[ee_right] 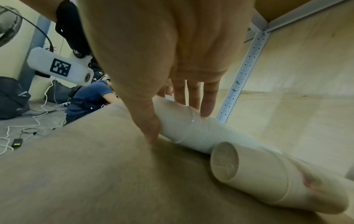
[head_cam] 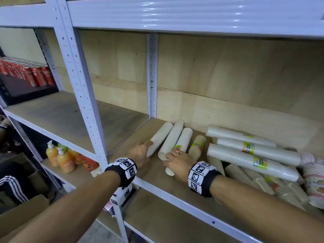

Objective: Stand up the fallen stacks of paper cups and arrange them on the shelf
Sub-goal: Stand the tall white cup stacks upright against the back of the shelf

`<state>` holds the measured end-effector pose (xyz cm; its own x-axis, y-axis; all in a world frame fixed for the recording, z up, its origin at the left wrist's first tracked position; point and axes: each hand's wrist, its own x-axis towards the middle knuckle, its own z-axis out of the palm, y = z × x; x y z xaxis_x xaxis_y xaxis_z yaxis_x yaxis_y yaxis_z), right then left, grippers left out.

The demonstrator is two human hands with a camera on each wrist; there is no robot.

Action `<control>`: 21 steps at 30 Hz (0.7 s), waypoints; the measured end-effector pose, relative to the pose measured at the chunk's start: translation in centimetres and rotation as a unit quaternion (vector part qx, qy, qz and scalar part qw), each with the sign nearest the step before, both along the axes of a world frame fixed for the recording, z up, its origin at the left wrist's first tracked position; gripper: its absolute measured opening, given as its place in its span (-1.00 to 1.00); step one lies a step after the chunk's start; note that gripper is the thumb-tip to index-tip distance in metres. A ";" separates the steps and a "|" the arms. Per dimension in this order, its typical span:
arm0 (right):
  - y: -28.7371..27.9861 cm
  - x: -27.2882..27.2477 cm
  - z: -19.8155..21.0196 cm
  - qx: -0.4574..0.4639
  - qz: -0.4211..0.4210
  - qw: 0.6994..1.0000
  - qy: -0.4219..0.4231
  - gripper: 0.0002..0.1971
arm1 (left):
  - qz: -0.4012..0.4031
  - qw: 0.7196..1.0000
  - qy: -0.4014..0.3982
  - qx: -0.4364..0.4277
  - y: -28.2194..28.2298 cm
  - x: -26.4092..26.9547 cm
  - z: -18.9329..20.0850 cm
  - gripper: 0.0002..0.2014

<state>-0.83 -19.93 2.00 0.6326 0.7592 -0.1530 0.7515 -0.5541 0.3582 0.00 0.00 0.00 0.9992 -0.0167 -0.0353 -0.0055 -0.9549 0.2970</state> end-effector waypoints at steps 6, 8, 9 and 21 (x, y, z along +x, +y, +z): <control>-0.7 0.9 2.5 0.096 0.002 0.995 0.001 -0.58 | -0.004 0.998 -0.064 -0.003 0.6 0.3 2.3 -0.38; -1.0 1.3 3.7 0.171 -0.012 0.985 0.002 -0.68 | -0.008 0.996 -0.094 -0.004 0.7 0.5 3.2 -0.41; -1.2 1.6 4.4 0.210 -0.027 0.977 0.001 -0.74 | -0.010 0.994 -0.109 -0.010 0.7 0.7 3.6 -0.43; -2.2 6.0 14.5 0.418 -0.187 0.885 -0.078 -0.63 | -0.051 0.964 -0.234 -0.112 -2.2 4.7 11.3 -0.61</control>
